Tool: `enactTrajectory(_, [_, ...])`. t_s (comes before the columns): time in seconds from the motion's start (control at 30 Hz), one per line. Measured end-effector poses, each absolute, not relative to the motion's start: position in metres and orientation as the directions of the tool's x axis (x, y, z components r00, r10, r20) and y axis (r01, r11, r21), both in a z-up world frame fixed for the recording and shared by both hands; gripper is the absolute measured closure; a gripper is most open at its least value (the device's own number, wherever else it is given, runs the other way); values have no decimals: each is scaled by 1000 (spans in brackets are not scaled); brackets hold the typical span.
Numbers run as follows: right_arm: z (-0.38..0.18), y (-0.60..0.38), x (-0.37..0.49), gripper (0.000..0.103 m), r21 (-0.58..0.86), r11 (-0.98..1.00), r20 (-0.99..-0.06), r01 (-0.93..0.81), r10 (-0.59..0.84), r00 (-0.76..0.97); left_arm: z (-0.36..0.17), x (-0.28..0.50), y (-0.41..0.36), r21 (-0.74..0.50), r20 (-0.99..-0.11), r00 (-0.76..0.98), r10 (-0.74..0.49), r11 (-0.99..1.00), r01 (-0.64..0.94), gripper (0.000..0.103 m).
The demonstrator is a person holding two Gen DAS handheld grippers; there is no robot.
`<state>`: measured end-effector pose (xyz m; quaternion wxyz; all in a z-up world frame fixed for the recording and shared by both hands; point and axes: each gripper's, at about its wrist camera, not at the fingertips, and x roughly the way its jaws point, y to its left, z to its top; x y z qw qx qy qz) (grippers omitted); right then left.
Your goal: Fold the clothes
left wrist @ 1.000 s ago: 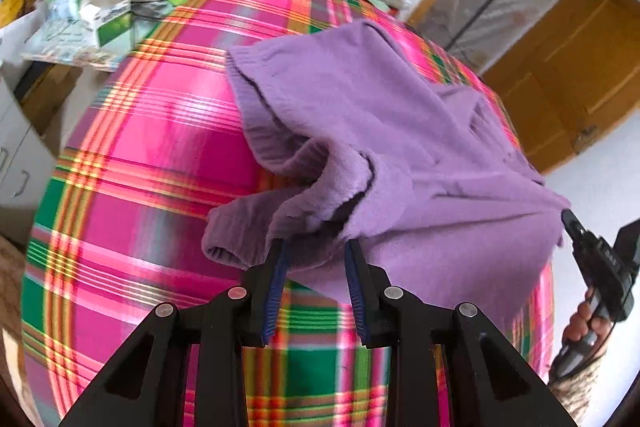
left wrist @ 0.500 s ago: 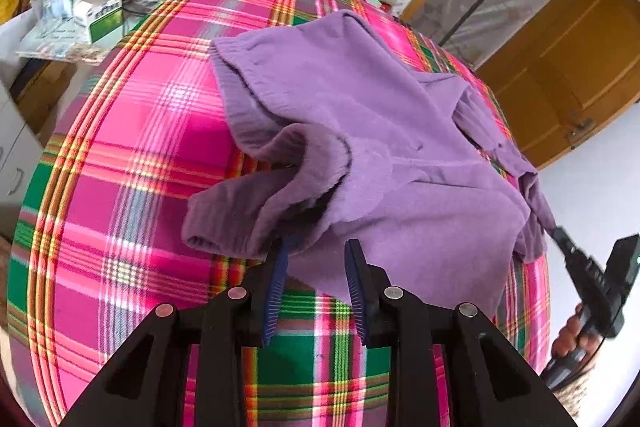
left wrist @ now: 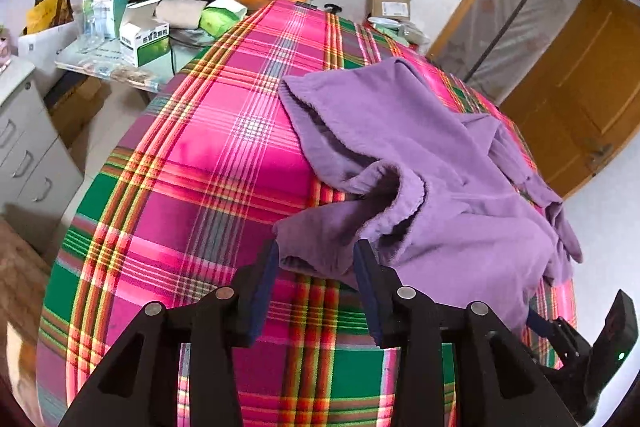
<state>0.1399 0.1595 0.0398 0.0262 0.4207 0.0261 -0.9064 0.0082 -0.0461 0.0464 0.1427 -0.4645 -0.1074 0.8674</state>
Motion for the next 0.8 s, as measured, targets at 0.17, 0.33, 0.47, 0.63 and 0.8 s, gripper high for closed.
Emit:
enactTrajectory(0.17, [44,170,143,87,-22,-1000,-758,19,4,-652,41,7,-38,-270,-793,-520,318,-948,-168,60])
enactTrajectory(0.33, [62,192,160,90,-55,-996,-721,-69,87,-687,40,9,-37,-347,-779,-483,399,-917,-197,60])
enactTrajectory(0.47, [82,219,179,91,-94,-981,-686,-167,186,-703,42,19,-32,-363,-779,-461,426,-905,-222,60])
enactTrajectory(0.63, [92,246,194,91,-102,-962,-686,-252,251,-683,39,24,-27,-389,-784,-425,453,-891,-232,60])
enactTrajectory(0.8, [85,257,196,87,-152,-943,-734,-295,308,-606,32,21,-27,-406,-794,-398,460,-888,-216,60])
